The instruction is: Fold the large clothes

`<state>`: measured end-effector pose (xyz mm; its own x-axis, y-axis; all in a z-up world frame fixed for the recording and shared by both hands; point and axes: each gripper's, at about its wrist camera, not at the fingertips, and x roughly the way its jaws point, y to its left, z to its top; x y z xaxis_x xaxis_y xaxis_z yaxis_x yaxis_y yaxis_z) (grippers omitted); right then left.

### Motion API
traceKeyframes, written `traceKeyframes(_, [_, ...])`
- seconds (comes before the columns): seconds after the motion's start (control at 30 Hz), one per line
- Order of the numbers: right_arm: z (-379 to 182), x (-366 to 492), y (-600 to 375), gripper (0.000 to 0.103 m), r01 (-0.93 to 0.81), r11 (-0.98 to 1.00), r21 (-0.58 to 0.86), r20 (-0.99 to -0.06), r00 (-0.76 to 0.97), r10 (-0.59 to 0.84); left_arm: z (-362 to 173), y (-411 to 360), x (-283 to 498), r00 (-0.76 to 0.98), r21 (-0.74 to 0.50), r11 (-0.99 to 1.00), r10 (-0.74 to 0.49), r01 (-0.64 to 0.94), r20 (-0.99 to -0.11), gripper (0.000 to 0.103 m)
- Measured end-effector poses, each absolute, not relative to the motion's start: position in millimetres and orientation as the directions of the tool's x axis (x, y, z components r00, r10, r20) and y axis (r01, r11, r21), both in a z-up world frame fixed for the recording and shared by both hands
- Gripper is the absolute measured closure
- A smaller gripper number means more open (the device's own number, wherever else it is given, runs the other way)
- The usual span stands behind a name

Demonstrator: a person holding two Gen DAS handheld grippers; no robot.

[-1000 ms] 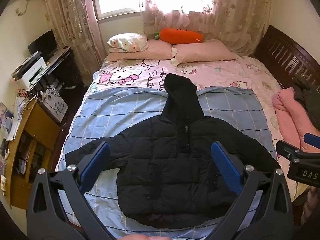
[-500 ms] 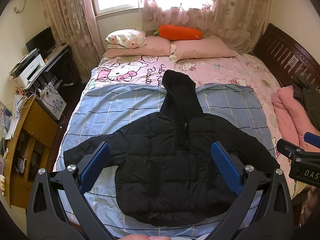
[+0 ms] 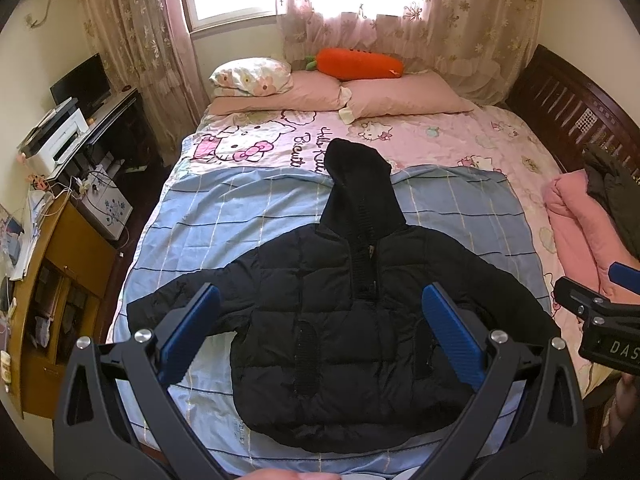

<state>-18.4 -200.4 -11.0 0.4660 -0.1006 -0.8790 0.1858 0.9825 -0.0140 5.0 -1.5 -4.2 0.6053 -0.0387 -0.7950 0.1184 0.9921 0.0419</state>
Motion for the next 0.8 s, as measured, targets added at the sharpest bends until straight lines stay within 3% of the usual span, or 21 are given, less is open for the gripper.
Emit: traceKeyframes(0.8, [-14.0, -16.6, -198.4, 0.001, 0.188, 0.982, -0.013, -0.880, 0.465, -0.100, -11.6, 2.5, 7.8, 0.604, 0.038, 0.993, -0.040, 0.116, -0.796, 0.002])
